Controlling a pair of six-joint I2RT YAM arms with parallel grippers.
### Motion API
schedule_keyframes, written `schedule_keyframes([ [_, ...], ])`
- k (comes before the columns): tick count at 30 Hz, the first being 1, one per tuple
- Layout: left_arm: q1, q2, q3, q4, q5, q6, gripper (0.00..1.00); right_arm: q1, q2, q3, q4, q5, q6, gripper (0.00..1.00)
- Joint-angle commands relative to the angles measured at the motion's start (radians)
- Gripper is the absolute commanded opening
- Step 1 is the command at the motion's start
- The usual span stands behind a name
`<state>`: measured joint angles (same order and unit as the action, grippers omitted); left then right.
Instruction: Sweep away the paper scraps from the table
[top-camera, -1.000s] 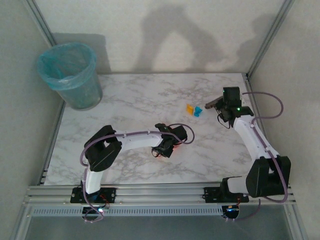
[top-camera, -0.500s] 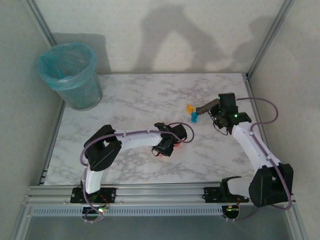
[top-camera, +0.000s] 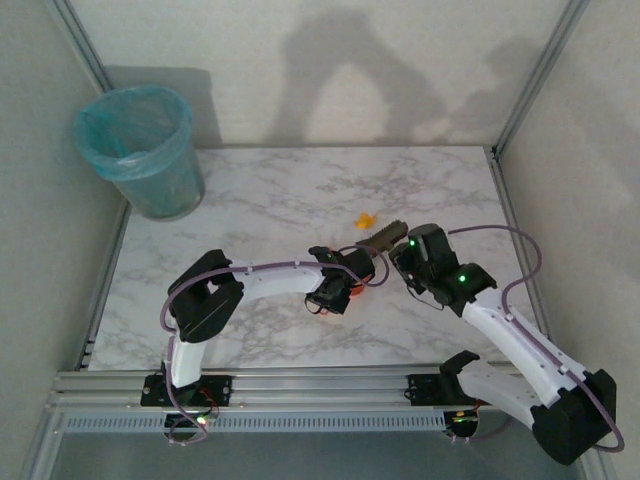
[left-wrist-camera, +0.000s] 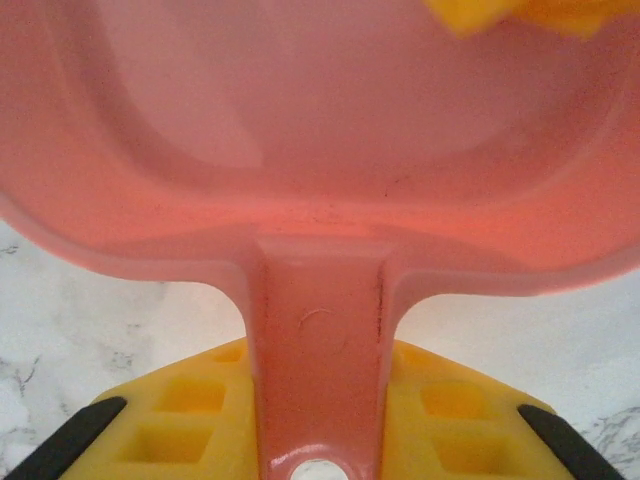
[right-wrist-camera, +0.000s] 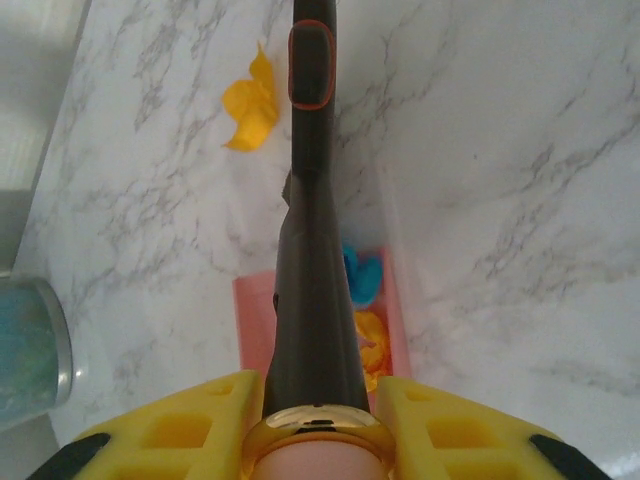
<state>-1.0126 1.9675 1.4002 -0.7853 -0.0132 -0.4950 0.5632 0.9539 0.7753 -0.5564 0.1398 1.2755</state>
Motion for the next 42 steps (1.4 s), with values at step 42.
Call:
schedule_keyframes([
  [42,0.009,-0.042,0.008,-0.010,-0.047,-0.062,0.00,-0.340,-0.106,0.034,0.178,-0.044,-0.281,0.00],
])
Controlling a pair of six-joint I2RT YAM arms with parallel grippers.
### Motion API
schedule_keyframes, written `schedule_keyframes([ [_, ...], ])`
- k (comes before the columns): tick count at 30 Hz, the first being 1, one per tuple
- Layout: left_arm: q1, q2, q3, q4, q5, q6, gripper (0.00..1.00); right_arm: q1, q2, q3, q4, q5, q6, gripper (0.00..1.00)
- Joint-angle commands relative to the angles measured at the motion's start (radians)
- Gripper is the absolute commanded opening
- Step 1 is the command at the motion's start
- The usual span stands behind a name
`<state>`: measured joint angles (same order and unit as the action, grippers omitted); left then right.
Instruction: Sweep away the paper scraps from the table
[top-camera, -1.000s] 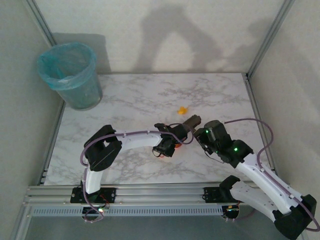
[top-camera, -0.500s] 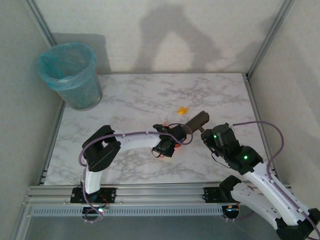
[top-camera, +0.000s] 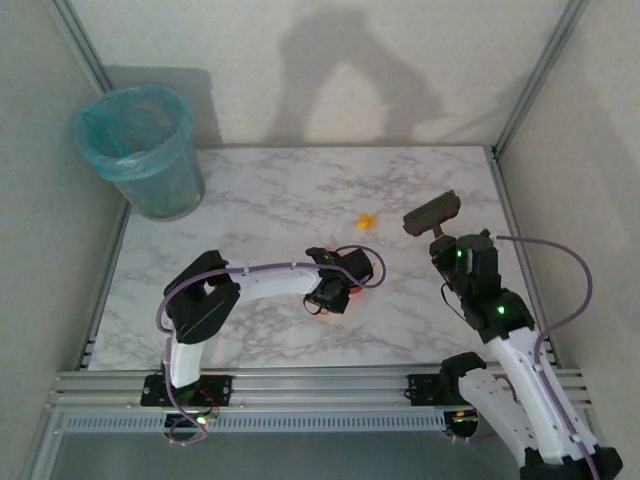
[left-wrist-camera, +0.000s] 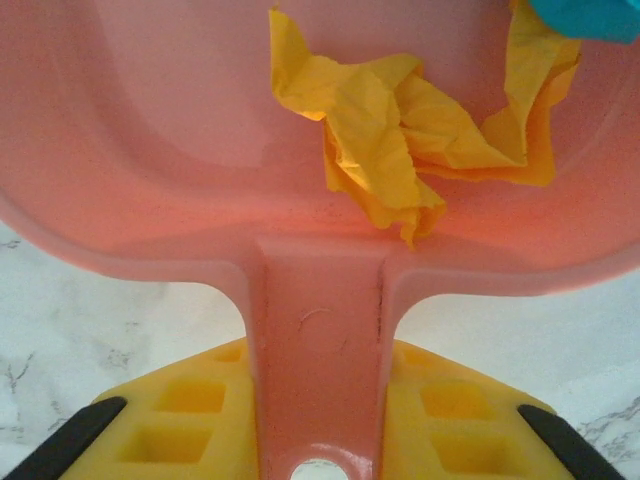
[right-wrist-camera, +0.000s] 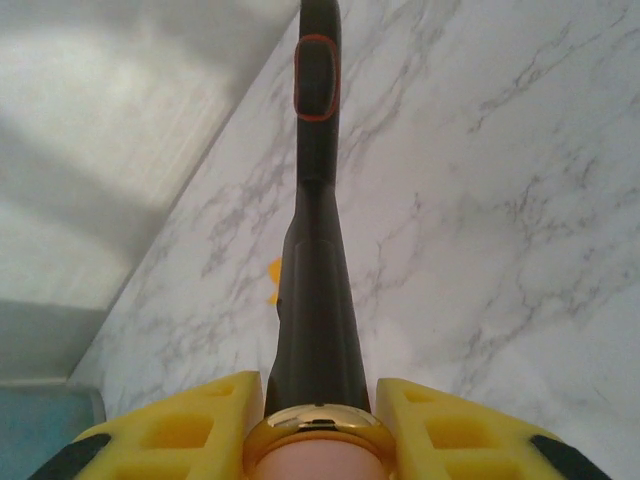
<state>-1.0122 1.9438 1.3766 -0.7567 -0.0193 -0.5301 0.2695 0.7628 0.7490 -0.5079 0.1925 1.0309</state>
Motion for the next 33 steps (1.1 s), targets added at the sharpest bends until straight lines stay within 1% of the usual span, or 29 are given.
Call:
schedule_keyframes([
  [1,0.010,-0.019,0.030,-0.044,-0.047,-0.032,0.00,-0.061,0.135,0.083,0.144,-0.123,-0.038,0.00],
  [3,0.013,-0.032,0.023,-0.041,-0.046,-0.046,0.00,-0.076,0.248,0.140,0.164,-0.152,-0.050,0.00],
  [5,0.016,-0.038,0.022,-0.044,-0.046,-0.051,0.00,-0.081,0.342,0.194,0.154,-0.149,-0.053,0.00],
  [7,0.024,-0.039,0.024,-0.049,-0.041,-0.051,0.00,-0.084,0.416,0.215,0.192,-0.141,-0.045,0.00],
  [9,0.036,-0.034,0.034,-0.058,-0.037,-0.048,0.00,-0.091,0.496,0.240,0.240,-0.159,-0.054,0.00],
  [12,0.060,-0.021,0.045,-0.069,-0.029,-0.042,0.00,-0.097,0.597,0.316,0.215,-0.150,-0.073,0.00],
  [15,0.070,0.000,0.054,-0.069,0.000,-0.028,0.00,-0.095,0.658,0.323,0.242,-0.173,-0.058,0.00],
  [18,0.070,0.032,0.078,-0.094,-0.009,-0.015,0.00,-0.089,0.688,0.300,0.246,-0.212,-0.015,0.00],
  [20,0.070,0.045,0.098,-0.103,-0.025,-0.004,0.00,-0.075,0.675,0.260,0.269,-0.213,-0.005,0.00],
  [25,0.077,0.068,0.133,-0.107,-0.022,0.020,0.00,-0.058,0.616,0.196,0.230,-0.195,-0.016,0.00],
  [33,0.086,0.107,0.158,-0.120,-0.027,0.046,0.00,-0.053,0.578,0.156,0.209,-0.271,-0.055,0.00],
])
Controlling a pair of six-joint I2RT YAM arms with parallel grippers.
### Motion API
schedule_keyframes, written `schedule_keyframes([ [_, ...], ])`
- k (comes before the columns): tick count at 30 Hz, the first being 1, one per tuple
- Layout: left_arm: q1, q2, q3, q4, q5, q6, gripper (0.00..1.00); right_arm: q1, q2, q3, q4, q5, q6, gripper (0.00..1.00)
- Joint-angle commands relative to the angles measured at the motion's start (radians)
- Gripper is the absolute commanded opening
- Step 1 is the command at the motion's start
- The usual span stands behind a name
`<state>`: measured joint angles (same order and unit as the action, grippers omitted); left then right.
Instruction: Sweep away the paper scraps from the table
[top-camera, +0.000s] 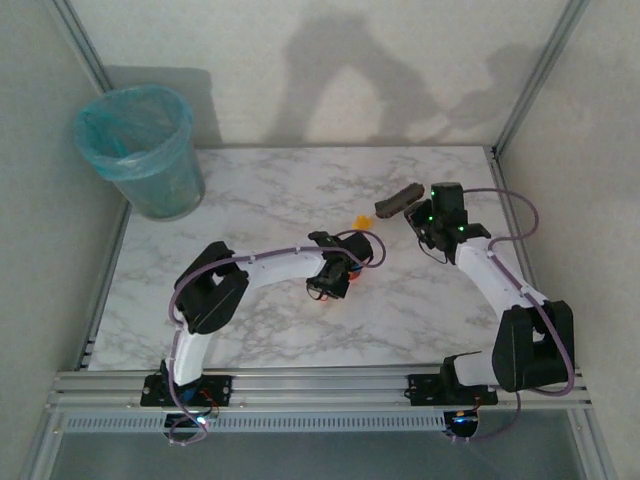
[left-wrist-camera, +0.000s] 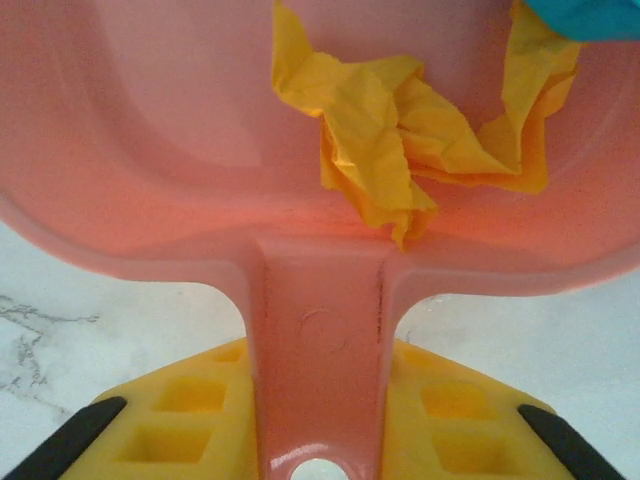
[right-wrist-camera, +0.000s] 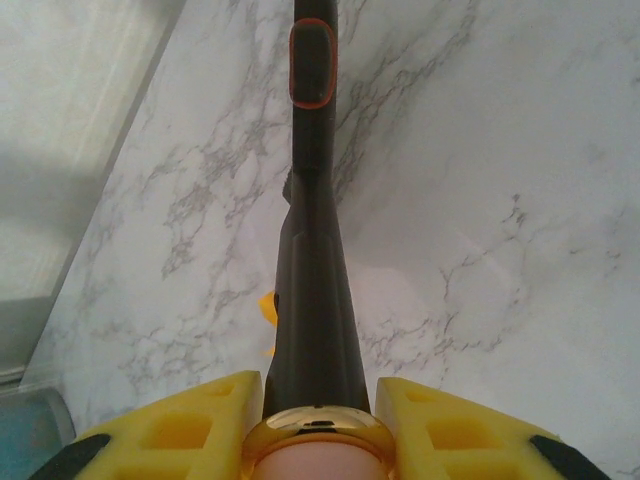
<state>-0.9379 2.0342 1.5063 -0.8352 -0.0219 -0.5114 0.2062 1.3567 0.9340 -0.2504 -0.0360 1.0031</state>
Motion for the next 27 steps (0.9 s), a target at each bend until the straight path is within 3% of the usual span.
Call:
schedule_keyframes([
  [1,0.013,0.018,0.027,-0.047,-0.032,0.030,0.00,0.013,-0.016,-0.030,-0.049,-0.042,-0.032,0.00],
  [16,0.097,0.004,0.032,-0.112,0.001,0.058,0.00,0.064,0.154,0.097,-0.039,-0.080,-0.021,0.00],
  [27,0.111,0.031,0.003,-0.068,0.029,0.042,0.00,0.161,0.082,-0.020,-0.082,-0.081,0.002,0.00],
])
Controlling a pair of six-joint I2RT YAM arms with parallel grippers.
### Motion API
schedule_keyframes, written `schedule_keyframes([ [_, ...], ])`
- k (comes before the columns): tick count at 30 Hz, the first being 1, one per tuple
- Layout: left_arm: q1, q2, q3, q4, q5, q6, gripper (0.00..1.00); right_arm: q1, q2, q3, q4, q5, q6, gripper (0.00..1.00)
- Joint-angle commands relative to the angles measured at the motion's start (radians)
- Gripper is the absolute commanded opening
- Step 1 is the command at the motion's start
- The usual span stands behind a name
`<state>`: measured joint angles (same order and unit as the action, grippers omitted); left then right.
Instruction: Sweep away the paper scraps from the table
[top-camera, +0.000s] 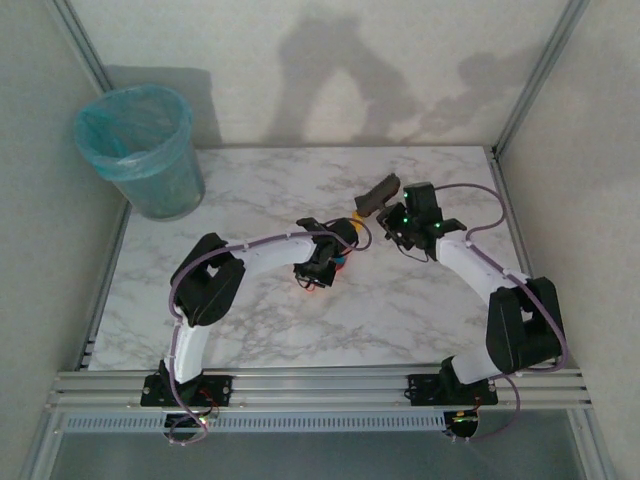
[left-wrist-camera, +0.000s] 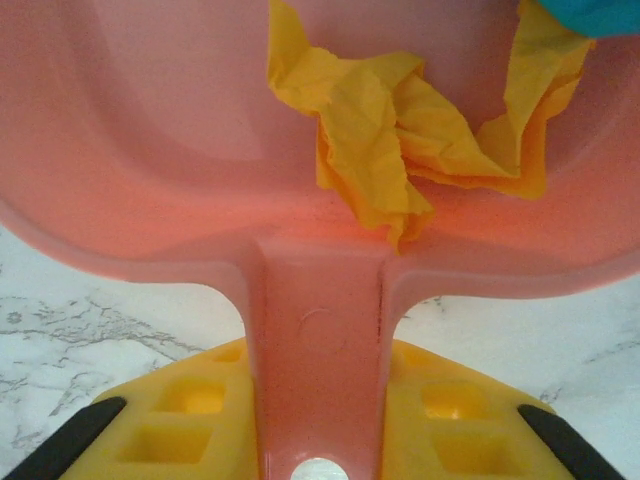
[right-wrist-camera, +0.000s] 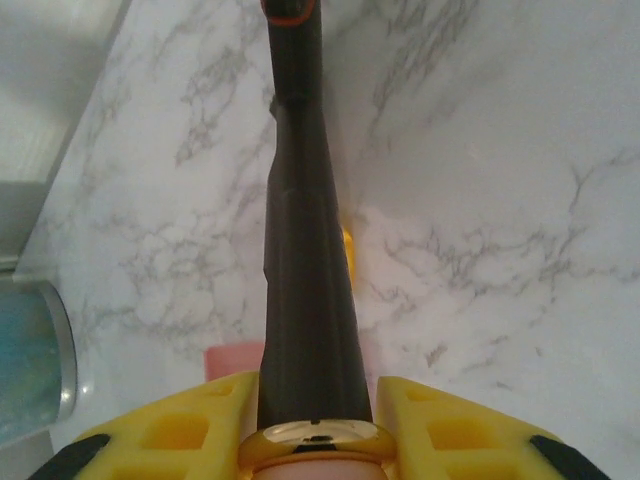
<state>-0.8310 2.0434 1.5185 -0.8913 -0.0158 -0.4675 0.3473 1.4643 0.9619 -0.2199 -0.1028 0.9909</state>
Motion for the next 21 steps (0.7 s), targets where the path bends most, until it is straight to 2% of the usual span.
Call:
schedule_keyframes([
  [1,0.003,0.022,-0.008,-0.008,0.036,-0.006,0.00,0.025,-0.040,-0.056,-0.124,-0.011,0.021,0.00],
  [9,-0.008,0.027,-0.009,0.005,0.071,-0.006,0.00,0.099,-0.193,-0.146,-0.126,0.005,0.082,0.00],
  [16,-0.008,0.028,-0.006,0.009,0.063,-0.008,0.00,0.129,-0.289,-0.194,-0.114,-0.035,0.107,0.00],
  [21,-0.007,0.019,-0.012,0.002,0.031,-0.014,0.00,0.133,-0.333,-0.161,-0.171,0.025,0.071,0.00],
])
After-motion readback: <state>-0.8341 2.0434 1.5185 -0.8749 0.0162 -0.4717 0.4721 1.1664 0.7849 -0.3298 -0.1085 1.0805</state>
